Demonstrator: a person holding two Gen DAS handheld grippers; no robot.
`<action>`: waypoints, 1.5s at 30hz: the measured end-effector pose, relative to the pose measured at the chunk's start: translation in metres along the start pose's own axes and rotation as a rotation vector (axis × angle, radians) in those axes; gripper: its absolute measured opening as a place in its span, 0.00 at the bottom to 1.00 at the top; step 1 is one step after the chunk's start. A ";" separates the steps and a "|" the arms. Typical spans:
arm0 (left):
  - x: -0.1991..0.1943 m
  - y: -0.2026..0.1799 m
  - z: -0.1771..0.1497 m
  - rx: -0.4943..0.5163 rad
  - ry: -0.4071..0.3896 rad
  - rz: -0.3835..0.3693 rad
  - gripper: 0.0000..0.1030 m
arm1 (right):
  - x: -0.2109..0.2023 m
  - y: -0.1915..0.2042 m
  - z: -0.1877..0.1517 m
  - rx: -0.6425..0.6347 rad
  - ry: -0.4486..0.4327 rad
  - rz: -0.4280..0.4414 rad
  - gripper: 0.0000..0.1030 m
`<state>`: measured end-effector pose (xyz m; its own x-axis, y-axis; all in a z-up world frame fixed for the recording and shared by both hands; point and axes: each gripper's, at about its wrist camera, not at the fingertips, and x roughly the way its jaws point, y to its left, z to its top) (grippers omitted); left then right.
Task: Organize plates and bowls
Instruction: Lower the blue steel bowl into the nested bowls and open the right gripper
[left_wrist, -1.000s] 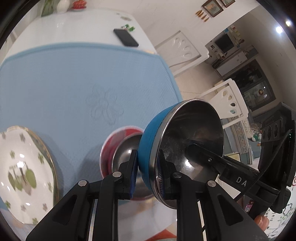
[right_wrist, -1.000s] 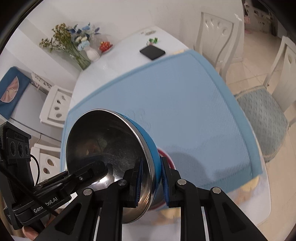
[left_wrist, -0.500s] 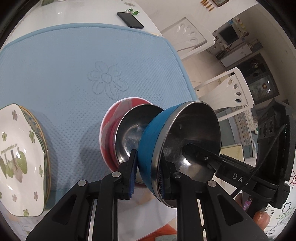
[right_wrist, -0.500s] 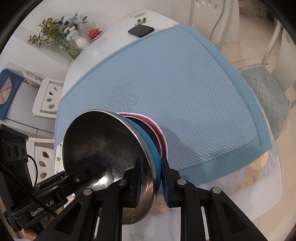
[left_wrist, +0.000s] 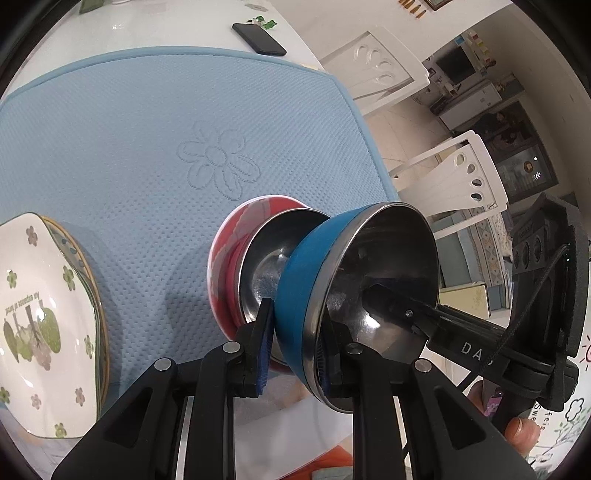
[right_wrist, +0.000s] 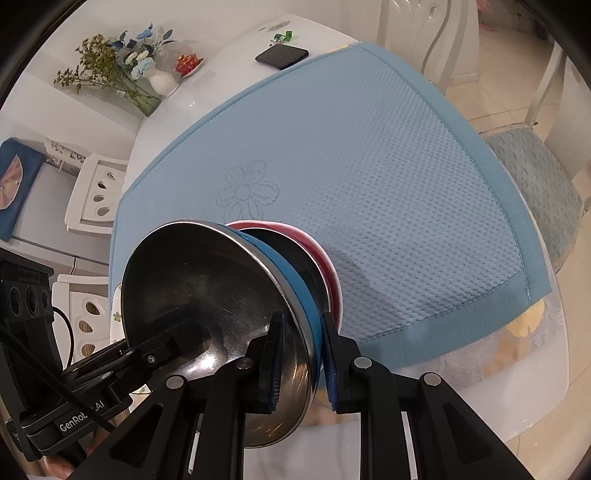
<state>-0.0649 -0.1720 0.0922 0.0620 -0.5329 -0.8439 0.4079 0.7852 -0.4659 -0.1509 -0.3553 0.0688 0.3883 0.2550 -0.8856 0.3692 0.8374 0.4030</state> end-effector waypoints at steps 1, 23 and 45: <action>0.000 0.000 0.000 0.001 0.001 -0.001 0.16 | 0.000 0.000 0.001 0.000 -0.001 -0.001 0.18; -0.005 0.018 0.011 -0.036 -0.033 0.018 0.21 | -0.001 -0.004 0.006 0.022 -0.007 0.014 0.18; -0.111 -0.011 -0.038 0.092 -0.346 0.241 0.33 | -0.075 0.050 -0.020 -0.179 -0.192 0.048 0.25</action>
<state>-0.1106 -0.1099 0.1811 0.4605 -0.4248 -0.7795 0.4234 0.8769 -0.2277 -0.1782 -0.3225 0.1509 0.5609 0.2149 -0.7995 0.1978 0.9030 0.3815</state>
